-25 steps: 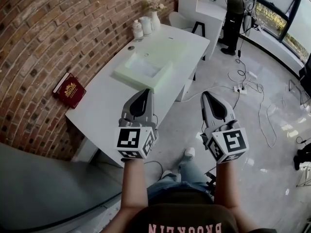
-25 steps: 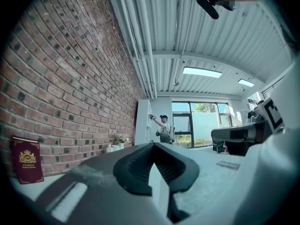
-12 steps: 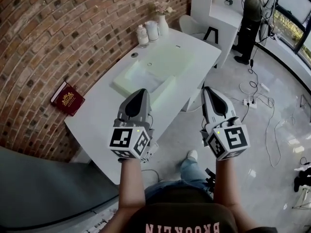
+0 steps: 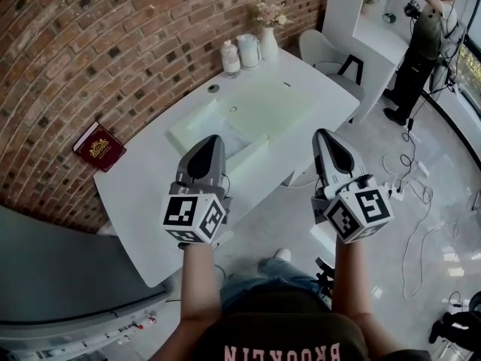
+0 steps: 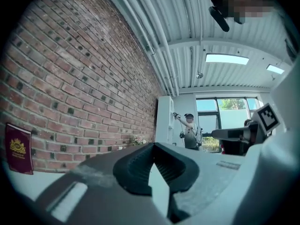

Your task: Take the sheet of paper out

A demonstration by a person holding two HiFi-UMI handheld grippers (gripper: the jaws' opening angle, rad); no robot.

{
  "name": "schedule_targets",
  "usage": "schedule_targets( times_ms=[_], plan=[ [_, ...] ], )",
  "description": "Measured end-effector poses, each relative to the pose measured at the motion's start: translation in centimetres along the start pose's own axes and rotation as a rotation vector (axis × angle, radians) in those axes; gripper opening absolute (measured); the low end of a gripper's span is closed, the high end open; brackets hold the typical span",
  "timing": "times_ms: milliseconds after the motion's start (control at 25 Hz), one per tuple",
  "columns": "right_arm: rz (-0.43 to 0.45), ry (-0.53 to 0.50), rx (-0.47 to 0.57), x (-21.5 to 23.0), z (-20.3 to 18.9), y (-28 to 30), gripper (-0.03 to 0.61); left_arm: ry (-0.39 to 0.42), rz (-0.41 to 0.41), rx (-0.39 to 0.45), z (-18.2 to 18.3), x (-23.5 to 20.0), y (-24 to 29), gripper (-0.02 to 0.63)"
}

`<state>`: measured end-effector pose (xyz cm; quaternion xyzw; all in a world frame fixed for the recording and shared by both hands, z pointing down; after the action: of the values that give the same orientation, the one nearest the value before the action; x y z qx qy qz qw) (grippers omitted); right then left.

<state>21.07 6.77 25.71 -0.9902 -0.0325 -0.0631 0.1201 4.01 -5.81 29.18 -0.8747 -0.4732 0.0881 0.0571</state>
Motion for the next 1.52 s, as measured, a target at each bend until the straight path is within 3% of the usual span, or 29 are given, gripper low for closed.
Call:
schedule_targets(
  times_ms=[280,480,880,1120,1280,1520],
  plan=[
    [0.091,0.060,-0.039,3.2,-2.4,2.8,-0.011,0.002,0.078,-0.030,-1.8,-0.2,0.7,-0.003],
    [0.162,0.059,-0.079,2.5,-4.2,6.4,-0.009,0.052,0.192,-0.065,-2.1,-3.2,1.0,-0.003],
    [0.290,0.000,-0.199,1.9,-8.6,14.7,-0.009,0.091,0.310,-0.106,-4.1,-9.4,3.5,-0.003],
    [0.342,0.006,-0.279,1.3,-12.6,20.1,0.000,0.064,0.402,-0.103,-4.9,-14.2,4.1,-0.003],
    [0.326,-0.009,-0.349,1.1,-16.0,22.8,0.009,0.054,0.456,-0.125,-6.2,-16.7,3.9,-0.003],
    [0.394,-0.017,-0.461,-0.4,-19.8,25.5,0.017,0.037,0.481,-0.165,-8.0,-19.6,3.7,-0.003]
  ],
)
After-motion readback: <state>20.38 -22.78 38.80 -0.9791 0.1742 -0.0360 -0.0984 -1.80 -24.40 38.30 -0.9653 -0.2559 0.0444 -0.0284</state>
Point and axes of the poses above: the fingertips, and each gripper's own axes: y forward along the fingers, x to its right, z out of its top, the point moved 2 cm from there along -y, backward along the fingers, and after that the axes turned 7 degrees about x, right-handed, at the moved point
